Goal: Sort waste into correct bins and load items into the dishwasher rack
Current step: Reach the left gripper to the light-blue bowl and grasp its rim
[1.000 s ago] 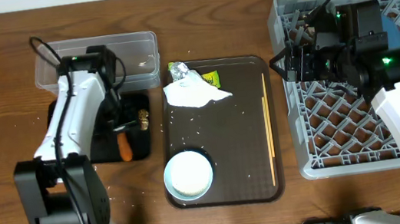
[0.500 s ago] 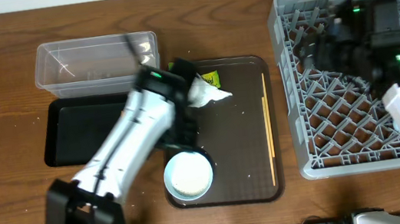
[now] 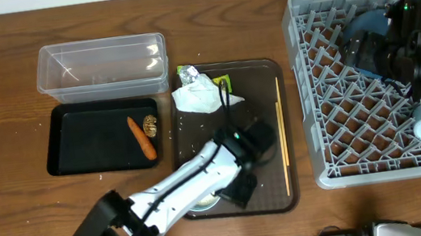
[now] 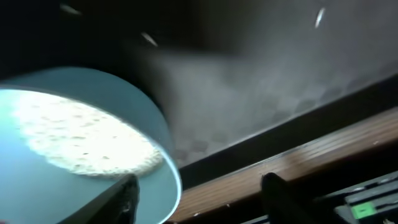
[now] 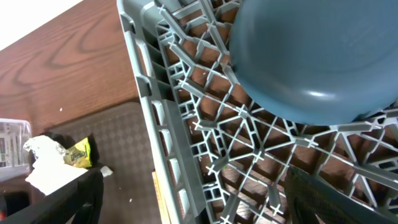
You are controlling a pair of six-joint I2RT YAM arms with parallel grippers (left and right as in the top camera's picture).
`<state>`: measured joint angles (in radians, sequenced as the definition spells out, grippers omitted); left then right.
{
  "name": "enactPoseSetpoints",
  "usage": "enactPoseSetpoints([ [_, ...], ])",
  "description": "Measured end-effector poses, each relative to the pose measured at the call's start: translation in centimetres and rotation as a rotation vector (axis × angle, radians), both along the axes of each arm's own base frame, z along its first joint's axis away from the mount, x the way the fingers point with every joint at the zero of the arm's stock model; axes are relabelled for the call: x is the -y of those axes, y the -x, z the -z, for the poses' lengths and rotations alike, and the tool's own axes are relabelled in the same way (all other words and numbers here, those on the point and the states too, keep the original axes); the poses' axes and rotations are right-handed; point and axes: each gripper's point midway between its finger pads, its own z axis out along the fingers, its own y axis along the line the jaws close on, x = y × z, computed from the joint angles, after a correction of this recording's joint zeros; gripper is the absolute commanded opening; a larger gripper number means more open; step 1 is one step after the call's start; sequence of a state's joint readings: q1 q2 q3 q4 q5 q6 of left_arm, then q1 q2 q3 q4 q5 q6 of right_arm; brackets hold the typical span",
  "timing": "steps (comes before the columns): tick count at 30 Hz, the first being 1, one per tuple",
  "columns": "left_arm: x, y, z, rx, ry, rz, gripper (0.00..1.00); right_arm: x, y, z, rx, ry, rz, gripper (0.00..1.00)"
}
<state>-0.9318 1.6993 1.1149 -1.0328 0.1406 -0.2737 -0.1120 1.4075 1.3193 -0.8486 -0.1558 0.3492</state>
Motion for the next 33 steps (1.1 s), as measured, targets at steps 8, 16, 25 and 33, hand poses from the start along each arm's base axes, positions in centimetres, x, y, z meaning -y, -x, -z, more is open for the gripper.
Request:
enactPoseSetpoints([
  [8, -0.4, -0.5, 2.4, -0.019, -0.001, -0.034, 0.19, -0.3, 0.0, 0.0, 0.001, -0.017, -0.008, 0.85],
  [16, -0.4, 0.0, 3.7, -0.075, -0.005, 0.032, 0.15, -0.5, 0.0, -0.1, 0.002, -0.025, -0.014, 0.85],
  [25, -1.6, 0.6, 3.7, -0.128, -0.086, 0.049, 0.06, -0.5, 0.1, 0.0, -0.002, -0.027, -0.015, 0.85],
  [33, -0.4, -3.4, -2.8, -0.023, 0.059, -0.023, 0.06, -0.5, 0.1, 0.0, -0.002, -0.029, -0.013, 0.85],
])
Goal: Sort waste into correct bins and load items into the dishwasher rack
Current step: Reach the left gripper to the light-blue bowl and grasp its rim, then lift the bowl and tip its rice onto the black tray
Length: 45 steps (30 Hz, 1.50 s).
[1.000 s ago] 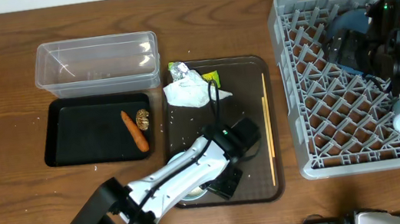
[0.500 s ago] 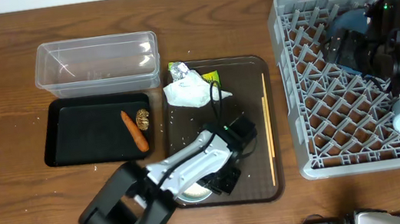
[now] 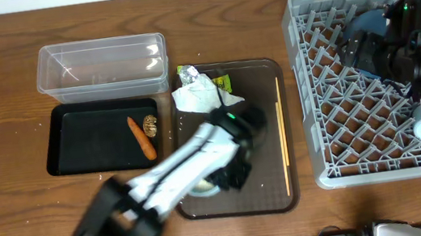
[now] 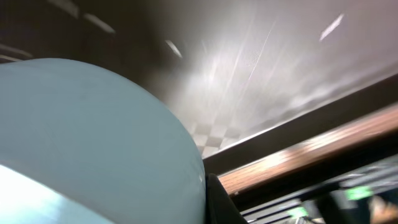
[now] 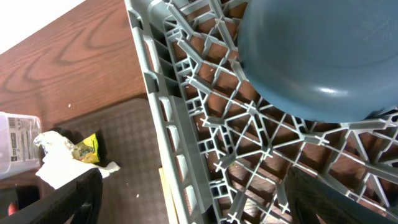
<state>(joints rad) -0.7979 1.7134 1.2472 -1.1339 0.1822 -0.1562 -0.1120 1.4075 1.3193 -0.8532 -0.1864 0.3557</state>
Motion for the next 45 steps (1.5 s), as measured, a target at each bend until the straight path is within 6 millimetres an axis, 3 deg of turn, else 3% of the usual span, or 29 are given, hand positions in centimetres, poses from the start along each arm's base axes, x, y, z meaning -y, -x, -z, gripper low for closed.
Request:
enactPoseSetpoints([
  [3, -0.7, -3.0, -4.7, 0.122, 0.15, -0.094, 0.06, 0.0, 0.0, 0.0, 0.0, -0.001, 0.0, 0.86],
  [6, -3.9, -5.4, -8.7, 0.219, 0.273, -0.23, 0.06, 0.0, 0.0, 0.0, -0.002, -0.001, 0.0, 0.85],
  [10, -8.8, -8.1, -12.1, 0.302, 0.418, -0.41, 0.06, 0.0, 0.0, 0.0, -0.002, -0.001, 0.0, 0.86],
  [14, -13.3, -10.4, -13.8, 0.356, 0.63, -0.535, 0.06, 0.0, 0.0, 0.0, -0.002, -0.001, 0.0, 0.85],
  [18, -16.2, -12.0, -13.5, 0.42, 0.864, -0.559, 0.07, -0.1, 0.1, 0.0, -0.002, -0.003, -0.001, 0.85],
  [23, -18.0, -13.2, -12.2, 0.521, 1.156, -0.508, 0.06, -0.3, 0.1, 0.0, -0.001, -0.016, -0.011, 0.85],
  [27, -18.5, -13.3, -10.3, 0.505, 1.301, -0.535, 0.06, -0.4, 0.1, 0.0, -0.002, -0.02, -0.014, 0.85],
  [32, -18.4, -13.5, -9.1, 0.488, 1.374, -0.534, 0.06, -0.5, 0.3, 0.2, -0.014, -0.022, -0.014, 0.86],
  [40, -18.7, -13.8, -8.8, 0.532, 1.398, -0.493, 0.06, -0.5, 0.4, 0.2, -0.017, -0.023, -0.015, 0.86],
  [45, -20.0, -14.3, -8.6, 0.616, 1.36, -0.46, 0.06, -0.5, 0.4, 0.2, -0.019, -0.024, -0.015, 0.86],
])
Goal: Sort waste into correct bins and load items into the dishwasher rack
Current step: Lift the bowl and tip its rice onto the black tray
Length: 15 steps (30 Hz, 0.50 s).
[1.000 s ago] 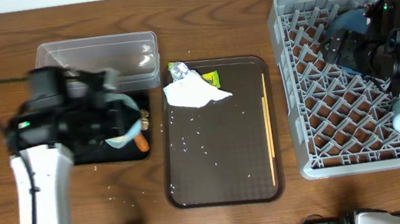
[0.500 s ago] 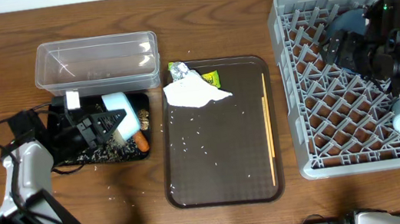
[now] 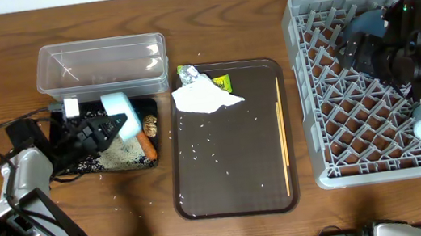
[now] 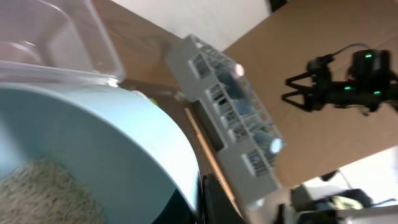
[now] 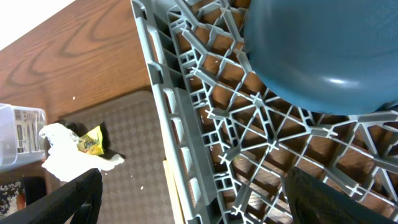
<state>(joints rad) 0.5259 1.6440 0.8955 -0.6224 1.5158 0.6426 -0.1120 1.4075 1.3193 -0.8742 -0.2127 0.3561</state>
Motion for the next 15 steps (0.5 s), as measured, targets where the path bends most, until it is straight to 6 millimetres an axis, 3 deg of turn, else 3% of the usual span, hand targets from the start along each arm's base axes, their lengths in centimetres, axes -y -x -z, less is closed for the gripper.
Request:
enactPoseSetpoints([
  [5, -1.05, -0.38, 0.15, 0.045, -0.041, -0.025, 0.06, 0.0, -0.02, -0.02, 0.001, 0.0, 0.0, 0.86],
  [15, -1.18, -0.5, 0.6, 0.005, -0.037, -0.033, 0.06, -0.01, -0.01, -0.01, 0.0, 0.0, 0.0, 0.86],
])
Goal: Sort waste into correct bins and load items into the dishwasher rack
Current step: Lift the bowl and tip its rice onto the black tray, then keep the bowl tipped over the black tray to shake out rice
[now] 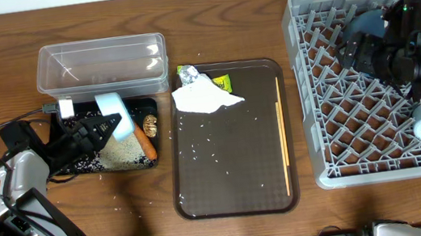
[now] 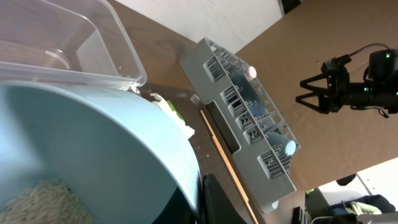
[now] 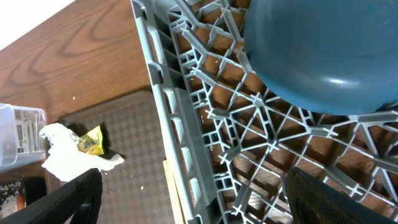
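My left gripper [image 1: 104, 129] is shut on the rim of a light blue bowl [image 1: 113, 113], held tipped on edge over the black tray [image 1: 72, 152]. Rice [image 1: 117, 151] lies in that tray beside a carrot [image 1: 145, 140]; a little rice [image 2: 37, 202] still sits in the bowl [image 2: 93, 155], whose rim is pinched by the left gripper [image 2: 202, 198]. My right gripper [image 3: 199, 199] hangs open over the grey dish rack [image 1: 336, 142], near a dark blue bowl [image 3: 323, 56] that rests in the rack.
A clear plastic bin [image 1: 102, 67] stands behind the black tray. The brown tray [image 1: 235, 180] holds a crumpled napkin [image 1: 204, 97], a yellow-green wrapper [image 1: 223, 81], foil [image 1: 188, 73], a chopstick [image 1: 282, 137] and scattered rice grains. A small white item sits in the rack.
The bowl in my left gripper has shifted slightly left over the black tray, and less rice shows inside it. The right arm has not moved.
First my left gripper stood open at the rim of the rice-filled bowl on the brown tray. It was then shut on the rim there. Later the bowl was tipped over the black tray with rice lying in it, as it is now.
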You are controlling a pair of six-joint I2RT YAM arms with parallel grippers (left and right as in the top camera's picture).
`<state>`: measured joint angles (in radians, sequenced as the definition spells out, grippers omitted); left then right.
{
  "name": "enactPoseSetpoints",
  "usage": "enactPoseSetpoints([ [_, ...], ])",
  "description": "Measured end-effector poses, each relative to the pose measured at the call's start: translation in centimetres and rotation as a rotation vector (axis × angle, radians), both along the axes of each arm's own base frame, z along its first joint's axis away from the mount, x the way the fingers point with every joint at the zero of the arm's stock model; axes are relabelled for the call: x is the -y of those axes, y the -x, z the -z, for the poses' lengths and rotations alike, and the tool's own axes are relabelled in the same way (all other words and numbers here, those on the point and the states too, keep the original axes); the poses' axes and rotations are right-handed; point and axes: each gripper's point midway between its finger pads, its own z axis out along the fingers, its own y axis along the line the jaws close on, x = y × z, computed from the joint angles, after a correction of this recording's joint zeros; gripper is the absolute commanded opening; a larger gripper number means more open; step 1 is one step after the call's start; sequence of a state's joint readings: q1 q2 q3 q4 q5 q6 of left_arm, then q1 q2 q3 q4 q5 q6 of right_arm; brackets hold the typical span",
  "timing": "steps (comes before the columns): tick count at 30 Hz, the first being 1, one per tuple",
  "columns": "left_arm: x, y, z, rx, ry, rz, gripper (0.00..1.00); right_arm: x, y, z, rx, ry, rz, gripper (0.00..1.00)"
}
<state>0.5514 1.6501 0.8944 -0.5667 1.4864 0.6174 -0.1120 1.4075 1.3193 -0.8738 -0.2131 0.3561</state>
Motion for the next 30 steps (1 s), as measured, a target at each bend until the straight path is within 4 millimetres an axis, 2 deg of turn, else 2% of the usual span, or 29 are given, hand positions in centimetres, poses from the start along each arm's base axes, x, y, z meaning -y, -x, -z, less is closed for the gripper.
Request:
enactPoseSetpoints([
  [5, -0.1, 0.0, -0.5, -0.044, 0.064, -0.01, 0.06, 0.0, 0.2, 0.1, -0.008, -0.001, 0.0, 0.86],
  [8, -0.4, -0.1, 0.3, -0.085, 0.039, -0.026, 0.06, 0.0, 0.2, 0.1, -0.008, -0.001, 0.0, 0.86],
  [18, -1.1, 0.0, 0.2, -0.196, 0.161, -0.059, 0.07, 0.0, 0.1, 0.1, -0.006, -0.001, 0.0, 0.86],
  [22, -1.5, -0.1, 1.3, -0.241, 0.129, -0.081, 0.07, 0.0, 0.1, 0.1, -0.004, 0.0, 0.0, 0.84],
  [25, -1.6, 0.0, 1.0, -0.279, 0.198, -0.085, 0.06, -0.2, 0.1, 0.0, -0.004, -0.008, -0.006, 0.84],
  [28, -1.9, -0.2, 2.1, -0.301, 0.141, -0.105, 0.06, -0.3, -0.1, -0.1, 0.005, -0.014, -0.01, 0.83],
  [30, -1.9, -0.3, 1.8, -0.304, 0.183, -0.1, 0.06, -0.3, -0.1, -0.2, 0.009, -0.015, -0.012, 0.83],
])
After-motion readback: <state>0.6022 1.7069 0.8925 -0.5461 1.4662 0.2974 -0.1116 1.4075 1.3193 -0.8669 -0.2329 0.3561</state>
